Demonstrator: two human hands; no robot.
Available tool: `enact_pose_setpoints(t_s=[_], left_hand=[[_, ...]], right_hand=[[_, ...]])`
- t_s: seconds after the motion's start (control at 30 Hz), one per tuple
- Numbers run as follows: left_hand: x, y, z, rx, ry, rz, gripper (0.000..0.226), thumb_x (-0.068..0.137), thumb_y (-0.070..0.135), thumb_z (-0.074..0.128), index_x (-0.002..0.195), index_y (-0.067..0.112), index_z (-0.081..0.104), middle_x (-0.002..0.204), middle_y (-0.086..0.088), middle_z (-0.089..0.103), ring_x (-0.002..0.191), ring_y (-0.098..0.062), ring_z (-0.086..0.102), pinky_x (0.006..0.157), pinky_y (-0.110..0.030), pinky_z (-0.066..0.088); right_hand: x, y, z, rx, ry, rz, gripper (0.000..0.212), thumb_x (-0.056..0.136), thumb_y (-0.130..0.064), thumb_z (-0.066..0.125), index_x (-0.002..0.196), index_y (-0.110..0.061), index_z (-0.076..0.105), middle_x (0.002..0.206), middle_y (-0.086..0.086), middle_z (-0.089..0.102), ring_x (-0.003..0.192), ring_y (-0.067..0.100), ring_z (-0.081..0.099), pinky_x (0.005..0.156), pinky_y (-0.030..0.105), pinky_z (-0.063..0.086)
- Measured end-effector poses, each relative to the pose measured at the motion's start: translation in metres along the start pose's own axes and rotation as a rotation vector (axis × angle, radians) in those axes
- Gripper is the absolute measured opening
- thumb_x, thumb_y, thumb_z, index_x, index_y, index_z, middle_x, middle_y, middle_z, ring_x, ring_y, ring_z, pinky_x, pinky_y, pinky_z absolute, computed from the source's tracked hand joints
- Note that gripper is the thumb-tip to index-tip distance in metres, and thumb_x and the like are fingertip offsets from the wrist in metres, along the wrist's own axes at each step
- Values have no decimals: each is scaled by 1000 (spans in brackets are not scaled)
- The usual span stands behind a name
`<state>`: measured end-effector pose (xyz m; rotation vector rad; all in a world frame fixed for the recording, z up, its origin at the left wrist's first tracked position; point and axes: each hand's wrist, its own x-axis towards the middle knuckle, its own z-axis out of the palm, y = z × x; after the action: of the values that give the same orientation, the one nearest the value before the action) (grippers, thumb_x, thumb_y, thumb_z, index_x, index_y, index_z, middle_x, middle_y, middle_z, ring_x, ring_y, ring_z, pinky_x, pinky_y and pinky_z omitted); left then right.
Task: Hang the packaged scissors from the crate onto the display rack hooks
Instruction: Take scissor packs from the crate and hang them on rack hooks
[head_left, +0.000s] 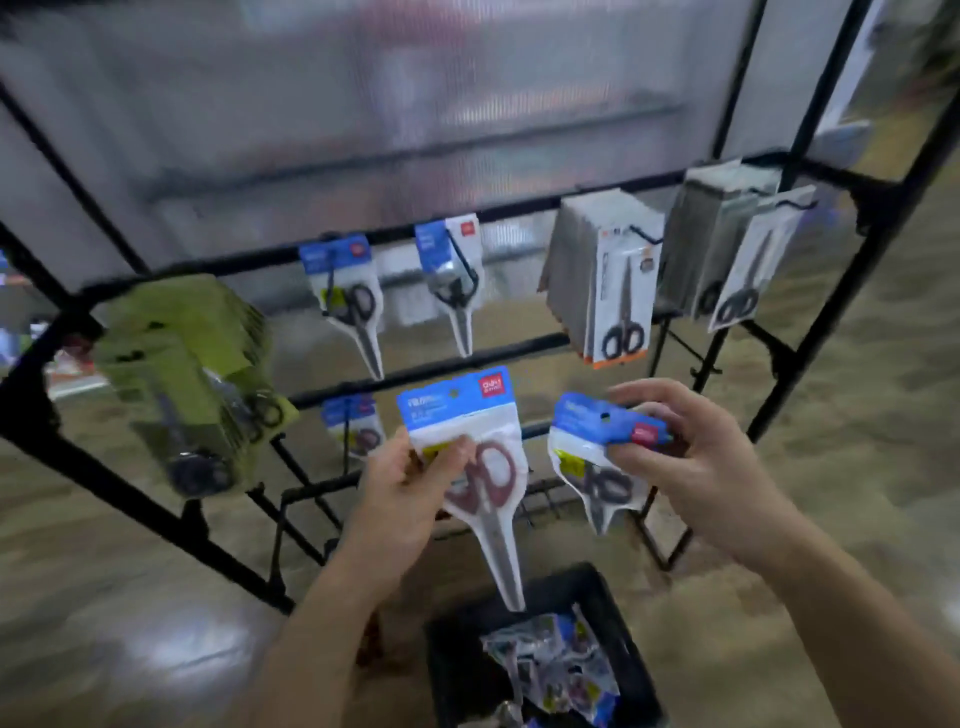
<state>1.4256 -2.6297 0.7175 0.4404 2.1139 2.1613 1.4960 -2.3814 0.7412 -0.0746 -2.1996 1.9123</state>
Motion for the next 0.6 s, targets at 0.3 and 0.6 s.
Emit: enact_pose_setpoints(t_s=[0.3, 0.6], left_hand=[[-1, 29, -59, -39, -37, -108, 15, 98, 10, 61, 110, 8, 71, 94, -1, 80, 84, -13, 77, 68, -17, 56], [-14, 53, -47, -55, 119, -105, 17, 100, 26, 61, 108, 15, 71, 91, -2, 80, 84, -19, 78, 64, -20, 56]], right_hand=[[-28, -38, 31, 30, 359, -74, 21, 86, 0, 75, 91, -19, 78, 92, 6, 79, 82, 18, 74, 74, 23, 60], [-16, -55, 40, 36, 218, -51, 14, 90, -1, 71, 102, -7, 75, 91, 9, 79, 82, 23, 76, 67, 23, 59]])
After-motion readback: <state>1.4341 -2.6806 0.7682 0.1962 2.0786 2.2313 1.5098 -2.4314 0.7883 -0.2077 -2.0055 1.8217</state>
